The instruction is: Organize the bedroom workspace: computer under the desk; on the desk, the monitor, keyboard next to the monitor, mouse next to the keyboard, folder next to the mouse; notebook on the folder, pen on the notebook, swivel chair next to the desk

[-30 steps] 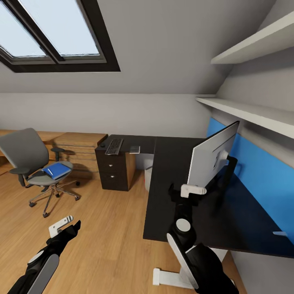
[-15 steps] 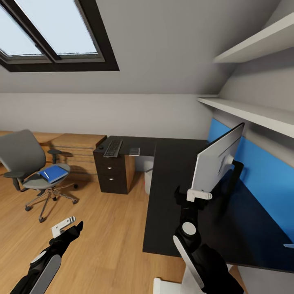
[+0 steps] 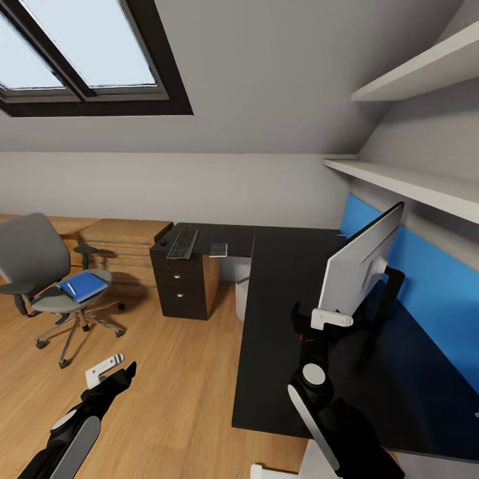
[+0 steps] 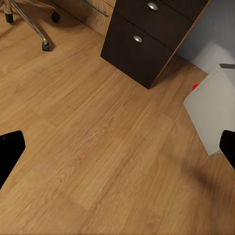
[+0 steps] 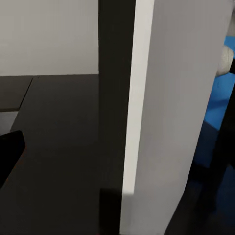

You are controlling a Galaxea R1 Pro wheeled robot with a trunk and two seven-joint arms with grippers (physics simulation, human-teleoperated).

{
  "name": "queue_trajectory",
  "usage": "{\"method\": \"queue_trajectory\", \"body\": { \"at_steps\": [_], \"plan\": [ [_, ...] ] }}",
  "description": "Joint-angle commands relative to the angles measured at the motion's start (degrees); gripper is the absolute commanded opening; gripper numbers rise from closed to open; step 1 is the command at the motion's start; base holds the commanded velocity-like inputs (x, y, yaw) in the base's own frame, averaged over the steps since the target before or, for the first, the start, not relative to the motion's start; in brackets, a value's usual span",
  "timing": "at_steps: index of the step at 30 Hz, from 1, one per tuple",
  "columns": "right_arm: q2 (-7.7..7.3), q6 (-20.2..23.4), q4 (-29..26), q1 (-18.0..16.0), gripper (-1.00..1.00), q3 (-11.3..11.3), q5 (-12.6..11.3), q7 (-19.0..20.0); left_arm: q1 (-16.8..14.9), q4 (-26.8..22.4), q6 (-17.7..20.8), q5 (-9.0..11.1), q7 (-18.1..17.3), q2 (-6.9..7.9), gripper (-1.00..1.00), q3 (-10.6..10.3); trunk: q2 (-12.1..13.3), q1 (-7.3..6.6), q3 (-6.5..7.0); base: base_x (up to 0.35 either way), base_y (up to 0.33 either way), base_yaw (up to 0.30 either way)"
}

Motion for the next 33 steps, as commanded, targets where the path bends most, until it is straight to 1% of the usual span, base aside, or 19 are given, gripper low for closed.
{"method": "queue_trajectory", "body": {
  "at_steps": [1, 4, 5, 6, 10, 15, 19, 23, 28, 33],
  "plan": [
    [-0.03, 0.49, -0.08, -0.06, 1.00, 0.11, -0.16, -0.50, -0.03, -0.10, 0.10, 0.45, 0.48, 0.07, 1.00, -0.16, -0.05, 0.01, -0.07, 0.004, 0.000, 0.000],
    [-0.07, 0.48, -0.08, -0.06, 1.00, 0.09, -0.16, -1.43, -0.03, -0.10, 0.10, 0.45, 0.48, 0.07, 1.00, -0.19, -0.05, 0.01, -0.07, 0.002, 0.000, 0.000],
    [-0.08, 0.52, -0.10, -0.06, 1.00, -0.02, -0.16, -2.87, -0.03, -0.10, 0.10, 0.45, 0.48, 0.07, 1.00, -0.21, -0.05, 0.01, -0.07, 0.000, 0.000, 0.000],
    [-0.09, 0.54, -0.12, -0.06, 1.00, -0.20, -0.16, -3.52, -0.03, -0.10, 0.10, 0.45, 0.48, 0.07, 1.00, -0.21, -0.05, 0.01, -0.07, 0.000, 0.000, 0.000],
    [-0.05, 0.60, -0.13, -0.06, 1.00, -1.05, -0.16, -4.46, -0.03, -0.10, 0.10, 0.45, 0.48, 0.07, 1.00, -0.21, -0.05, 0.01, -0.07, 0.000, 0.000, 0.000],
    [-0.01, 0.71, -0.07, -0.06, 1.00, -2.73, -0.17, -4.76, -0.03, -0.10, 0.10, 0.45, 0.48, 0.07, 1.00, -0.22, -0.05, 0.01, -0.07, 0.000, 0.000, 0.000],
    [0.00, 0.80, 0.00, -0.06, 1.00, -3.30, -0.24, -4.72, -0.03, -0.10, 0.10, 0.43, 0.48, 0.07, 1.00, -0.25, -0.05, 0.01, -0.07, 0.000, -0.034, 0.000],
    [0.00, 0.77, 0.00, -0.06, 1.00, -3.39, -0.25, -4.73, -0.03, -0.10, 0.04, 0.37, 0.48, 0.07, 1.00, -0.29, -0.05, 0.01, -0.07, 0.000, -0.181, 0.000],
    [0.00, 0.74, 0.00, -0.06, 1.00, -3.38, -0.25, -4.72, -0.03, -0.10, 0.01, 0.37, 0.48, 0.07, 1.00, -0.30, -0.05, 0.01, -0.07, -0.010, -0.049, 0.000],
    [-0.02, 0.68, 0.02, -0.06, 1.00, -3.33, -0.25, -4.71, -0.03, -0.10, 0.02, 0.36, 0.48, 0.07, 1.00, -0.30, -0.05, 0.01, -0.07, -0.176, -0.169, 0.000]
  ]
}}
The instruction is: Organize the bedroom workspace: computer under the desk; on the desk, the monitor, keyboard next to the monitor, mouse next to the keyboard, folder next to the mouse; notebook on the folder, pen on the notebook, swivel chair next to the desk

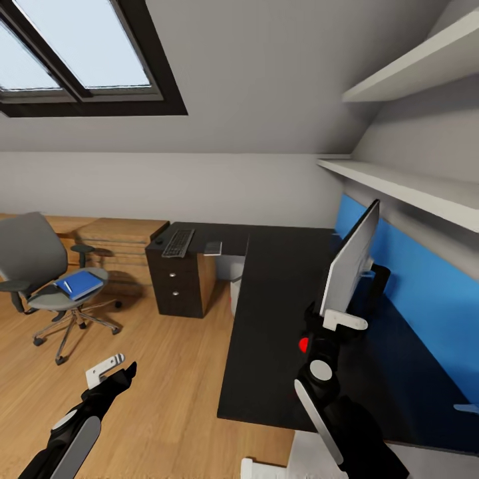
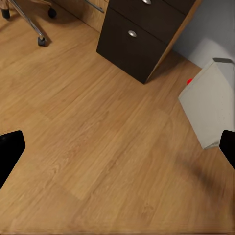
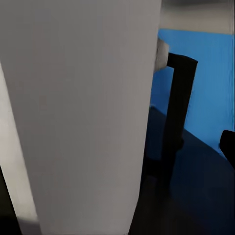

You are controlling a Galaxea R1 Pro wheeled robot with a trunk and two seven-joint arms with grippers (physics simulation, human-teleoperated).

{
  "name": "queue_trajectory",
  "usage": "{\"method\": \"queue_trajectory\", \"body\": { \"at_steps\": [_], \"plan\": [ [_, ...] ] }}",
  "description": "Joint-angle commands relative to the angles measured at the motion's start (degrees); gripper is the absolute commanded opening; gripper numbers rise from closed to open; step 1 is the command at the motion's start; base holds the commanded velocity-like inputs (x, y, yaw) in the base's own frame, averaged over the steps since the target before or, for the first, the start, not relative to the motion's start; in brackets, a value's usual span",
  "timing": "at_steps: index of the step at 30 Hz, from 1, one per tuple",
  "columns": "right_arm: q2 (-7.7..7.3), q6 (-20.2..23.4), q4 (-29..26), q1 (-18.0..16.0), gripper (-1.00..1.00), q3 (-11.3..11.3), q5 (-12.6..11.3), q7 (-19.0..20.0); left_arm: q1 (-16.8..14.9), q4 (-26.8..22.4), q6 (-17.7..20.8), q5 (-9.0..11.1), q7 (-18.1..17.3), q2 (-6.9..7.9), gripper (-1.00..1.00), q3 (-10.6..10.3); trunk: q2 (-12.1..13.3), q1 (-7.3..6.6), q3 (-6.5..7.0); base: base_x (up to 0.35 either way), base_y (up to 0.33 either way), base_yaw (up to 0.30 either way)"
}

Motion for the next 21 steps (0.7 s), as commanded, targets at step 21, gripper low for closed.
{"method": "queue_trajectory", "body": {
  "at_steps": [21],
  "plan": [
    [-0.10, 0.31, 0.26, -0.06, 1.00, 0.19, -0.28, -0.11, -0.03, -0.12, 0.11, 0.38, 0.49, 0.06, 1.00, -0.15, -0.05, -0.02, -0.07, -0.192, -0.237, 0.000]
  ]
}}
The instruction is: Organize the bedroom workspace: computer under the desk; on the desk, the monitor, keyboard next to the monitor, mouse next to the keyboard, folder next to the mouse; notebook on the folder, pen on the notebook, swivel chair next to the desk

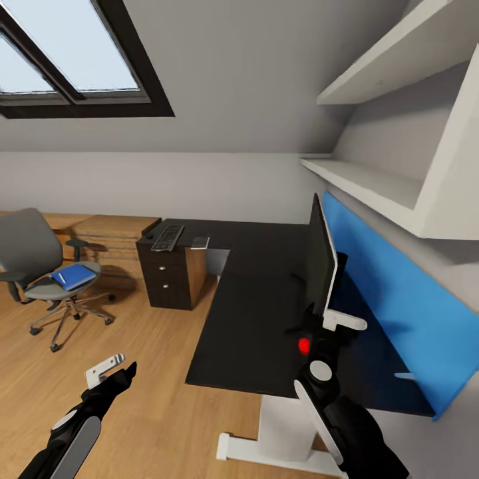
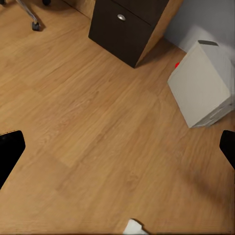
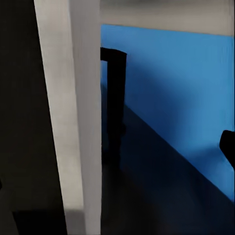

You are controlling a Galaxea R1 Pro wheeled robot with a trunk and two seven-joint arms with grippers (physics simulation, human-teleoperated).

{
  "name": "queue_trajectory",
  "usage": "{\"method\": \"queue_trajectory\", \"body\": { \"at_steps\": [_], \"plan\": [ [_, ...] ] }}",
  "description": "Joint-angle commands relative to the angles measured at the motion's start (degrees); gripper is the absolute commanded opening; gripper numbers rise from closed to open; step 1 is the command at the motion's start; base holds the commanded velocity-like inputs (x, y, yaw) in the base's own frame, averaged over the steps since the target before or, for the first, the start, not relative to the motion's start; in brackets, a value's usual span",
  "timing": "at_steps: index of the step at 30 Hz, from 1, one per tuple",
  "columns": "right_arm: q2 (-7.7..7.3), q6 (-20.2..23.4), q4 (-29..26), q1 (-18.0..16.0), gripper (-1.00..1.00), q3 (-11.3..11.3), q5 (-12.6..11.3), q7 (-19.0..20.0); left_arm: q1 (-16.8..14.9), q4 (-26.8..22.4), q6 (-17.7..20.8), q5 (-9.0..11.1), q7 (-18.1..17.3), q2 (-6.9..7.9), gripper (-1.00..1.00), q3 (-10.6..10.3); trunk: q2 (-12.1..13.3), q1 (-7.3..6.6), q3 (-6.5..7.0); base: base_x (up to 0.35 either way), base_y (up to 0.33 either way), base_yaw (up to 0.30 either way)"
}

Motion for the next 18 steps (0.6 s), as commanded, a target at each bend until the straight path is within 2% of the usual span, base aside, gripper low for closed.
{"method": "queue_trajectory", "body": {
  "at_steps": [1, 8, 14, 18],
  "plan": [
    [-0.03, 0.56, -0.08, -0.06, 1.00, 0.10, -0.12, -0.37, -0.03, -0.13, 0.13, 0.44, 0.50, 0.06, 1.00, -0.15, -0.05, 0.00, -0.07, -0.018, -0.322, 0.000],
    [-0.09, 0.46, 0.24, -0.06, 1.00, 0.10, -0.01, -0.47, -0.03, -0.13, 0.16, 0.51, 0.45, 0.14, 1.00, -0.10, -0.05, 0.00, -0.07, -0.003, -0.104, 0.000],
    [-0.07, 0.46, 0.70, -0.06, 1.00, 0.10, 0.04, -0.41, -0.03, -0.13, 0.14, 0.43, 0.42, 0.15, 1.00, -0.08, -0.05, 0.00, -0.07, -0.004, -0.027, 0.000],
    [-0.06, 0.46, 0.77, -0.06, 1.00, 0.11, 0.05, -0.37, -0.03, -0.13, 0.15, 0.42, 0.42, 0.13, 1.00, -0.07, -0.05, 0.00, -0.07, -0.116, -0.117, 0.000]
  ]
}}
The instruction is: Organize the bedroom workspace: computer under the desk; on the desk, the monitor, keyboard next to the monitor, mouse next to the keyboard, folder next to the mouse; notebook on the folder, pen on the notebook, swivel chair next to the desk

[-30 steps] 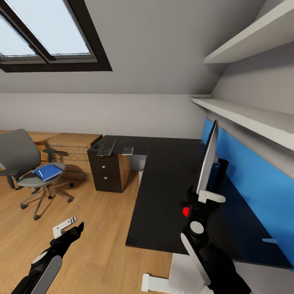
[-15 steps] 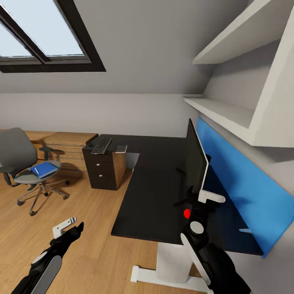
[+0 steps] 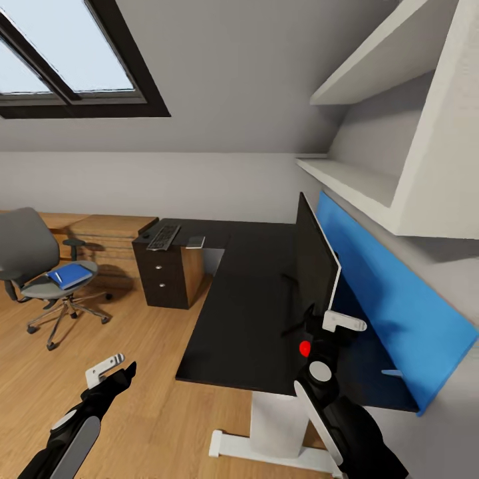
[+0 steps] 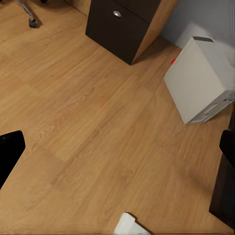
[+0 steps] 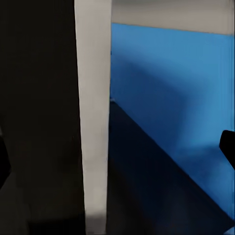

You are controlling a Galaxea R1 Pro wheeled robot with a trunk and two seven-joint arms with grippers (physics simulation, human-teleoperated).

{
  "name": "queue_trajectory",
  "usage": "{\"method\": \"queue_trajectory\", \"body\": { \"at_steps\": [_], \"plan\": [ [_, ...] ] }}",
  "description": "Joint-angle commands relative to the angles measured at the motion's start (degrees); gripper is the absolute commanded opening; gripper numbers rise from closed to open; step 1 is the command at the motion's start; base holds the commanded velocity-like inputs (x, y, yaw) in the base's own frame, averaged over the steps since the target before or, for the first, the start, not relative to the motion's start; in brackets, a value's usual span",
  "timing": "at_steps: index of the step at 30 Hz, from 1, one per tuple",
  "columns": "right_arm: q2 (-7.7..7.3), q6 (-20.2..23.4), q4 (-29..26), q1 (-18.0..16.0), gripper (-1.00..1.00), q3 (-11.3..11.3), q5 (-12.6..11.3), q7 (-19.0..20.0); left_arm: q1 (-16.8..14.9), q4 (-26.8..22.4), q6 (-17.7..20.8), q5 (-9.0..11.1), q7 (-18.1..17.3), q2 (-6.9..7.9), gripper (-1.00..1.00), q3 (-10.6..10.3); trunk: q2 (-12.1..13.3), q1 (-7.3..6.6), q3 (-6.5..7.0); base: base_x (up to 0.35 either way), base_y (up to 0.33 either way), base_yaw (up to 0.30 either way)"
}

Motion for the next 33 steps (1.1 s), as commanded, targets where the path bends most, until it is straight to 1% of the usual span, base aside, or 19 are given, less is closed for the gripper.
{"method": "queue_trajectory", "body": {
  "at_steps": [1, 7, 19, 25, 33],
  "plan": [
    [-0.02, 0.58, -0.09, -0.06, 1.00, 0.09, -0.11, -0.37, -0.03, -0.12, 0.13, 0.45, 0.49, 0.07, 1.00, -0.16, -0.05, -0.01, -0.07, -0.165, -0.175, 0.000],
    [-0.01, 0.58, -0.07, -0.06, 1.00, 0.09, -0.11, -0.37, -0.03, -0.12, 0.12, 0.45, 0.49, 0.08, 1.00, -0.16, -0.05, -0.01, -0.07, -0.065, -0.071, 0.000],
    [-0.02, 0.58, 0.04, -0.06, 1.00, 0.13, -0.11, -0.27, -0.03, -0.12, 0.12, 0.53, 0.50, 0.08, 1.00, -0.16, -0.05, -0.01, -0.07, -0.015, -0.005, 0.000],
    [0.00, 0.48, 1.42, -0.06, 1.00, 0.23, -0.18, -0.14, -0.03, -0.11, 0.11, 0.61, 0.49, 0.08, 1.00, -0.16, -0.05, -0.01, -0.07, -0.286, 0.040, 0.000],
    [0.29, -1.19, 3.20, -0.06, 1.00, 0.64, -0.31, -0.02, -0.03, -0.08, 0.09, 0.47, 0.49, 0.08, 1.00, -0.08, -0.05, -0.01, -0.07, -0.286, 0.187, 0.000]
  ]
}}
